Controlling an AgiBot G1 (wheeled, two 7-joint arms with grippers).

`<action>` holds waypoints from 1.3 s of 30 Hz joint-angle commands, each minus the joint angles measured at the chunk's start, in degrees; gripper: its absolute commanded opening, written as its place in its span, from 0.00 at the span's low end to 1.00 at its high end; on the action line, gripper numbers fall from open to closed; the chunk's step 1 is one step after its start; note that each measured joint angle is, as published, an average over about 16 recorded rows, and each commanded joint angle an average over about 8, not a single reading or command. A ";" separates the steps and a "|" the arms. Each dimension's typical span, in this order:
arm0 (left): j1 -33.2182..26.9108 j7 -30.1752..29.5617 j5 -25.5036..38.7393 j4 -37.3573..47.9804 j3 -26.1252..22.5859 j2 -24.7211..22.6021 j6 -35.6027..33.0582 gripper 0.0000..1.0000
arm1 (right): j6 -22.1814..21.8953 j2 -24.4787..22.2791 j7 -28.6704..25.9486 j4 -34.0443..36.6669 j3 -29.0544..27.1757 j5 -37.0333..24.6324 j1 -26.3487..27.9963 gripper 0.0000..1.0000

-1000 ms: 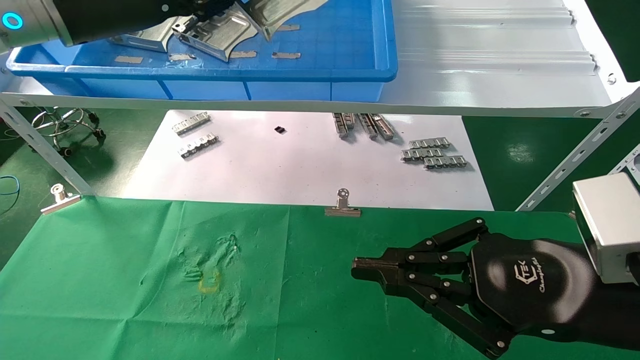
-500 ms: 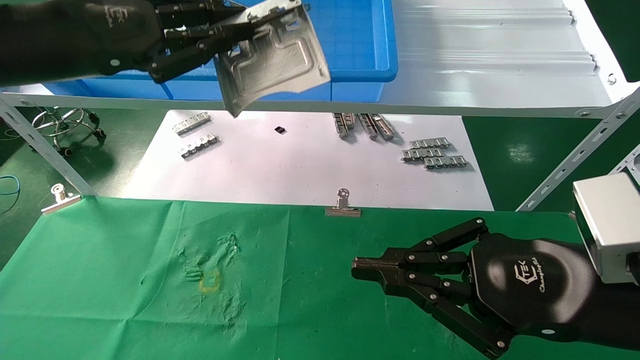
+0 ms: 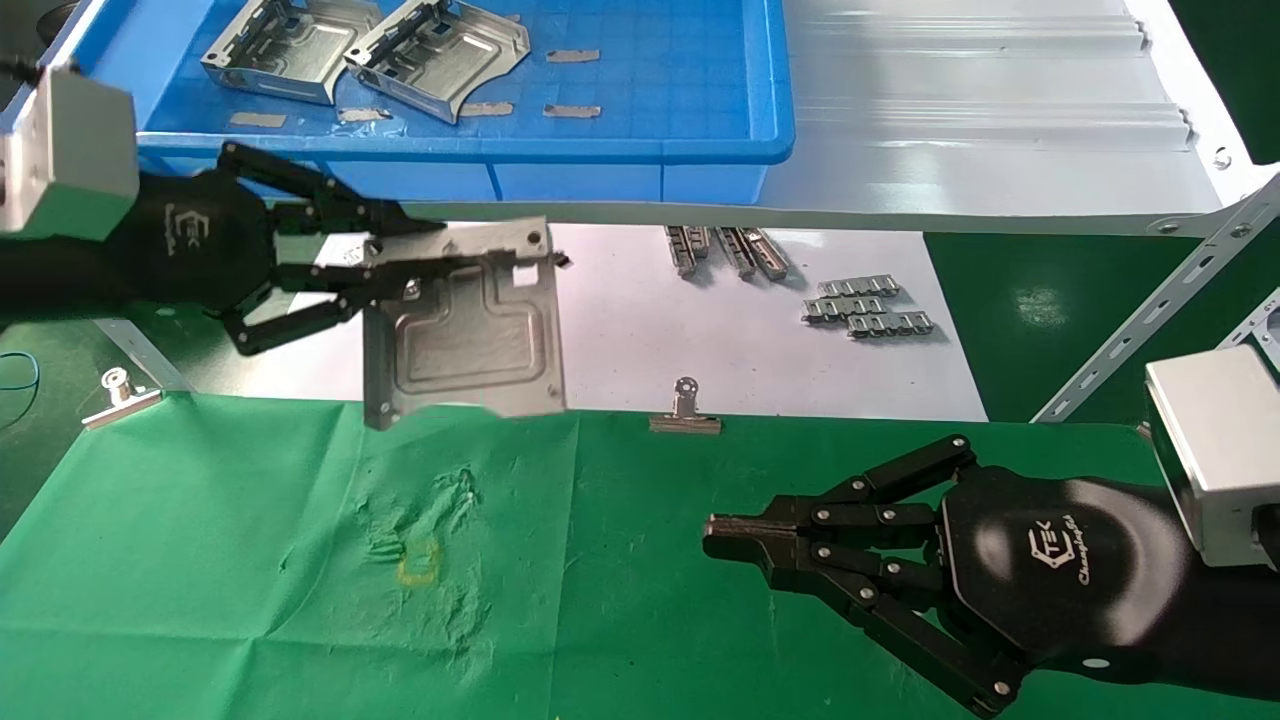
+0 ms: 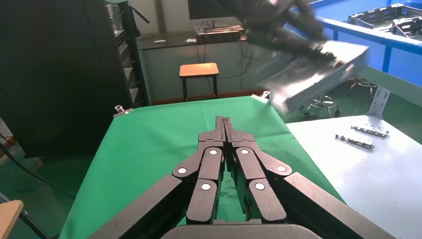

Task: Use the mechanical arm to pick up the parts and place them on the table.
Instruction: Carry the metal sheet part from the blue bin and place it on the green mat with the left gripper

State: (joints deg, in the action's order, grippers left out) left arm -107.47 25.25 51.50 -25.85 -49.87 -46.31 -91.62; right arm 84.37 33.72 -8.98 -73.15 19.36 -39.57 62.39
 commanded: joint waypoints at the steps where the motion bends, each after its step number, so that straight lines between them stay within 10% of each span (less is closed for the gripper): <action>1: 0.97 0.13 -0.72 -2.01 -1.53 1.54 0.06 0.00 | 0.00 0.00 0.00 0.00 0.00 0.00 0.00 0.00; 19: 6.04 10.83 7.02 1.65 -14.37 1.11 1.70 0.00 | -0.01 -0.01 0.01 0.00 0.03 0.02 0.01 0.00; 39: 7.84 22.55 8.03 17.02 -16.38 -6.55 3.54 0.00 | -0.02 -0.02 0.02 0.00 0.05 0.03 0.01 0.00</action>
State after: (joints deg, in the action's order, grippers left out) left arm -99.64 47.57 59.53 -9.09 -66.23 -52.78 -88.20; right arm 84.35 33.70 -8.96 -73.15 19.41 -39.53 62.40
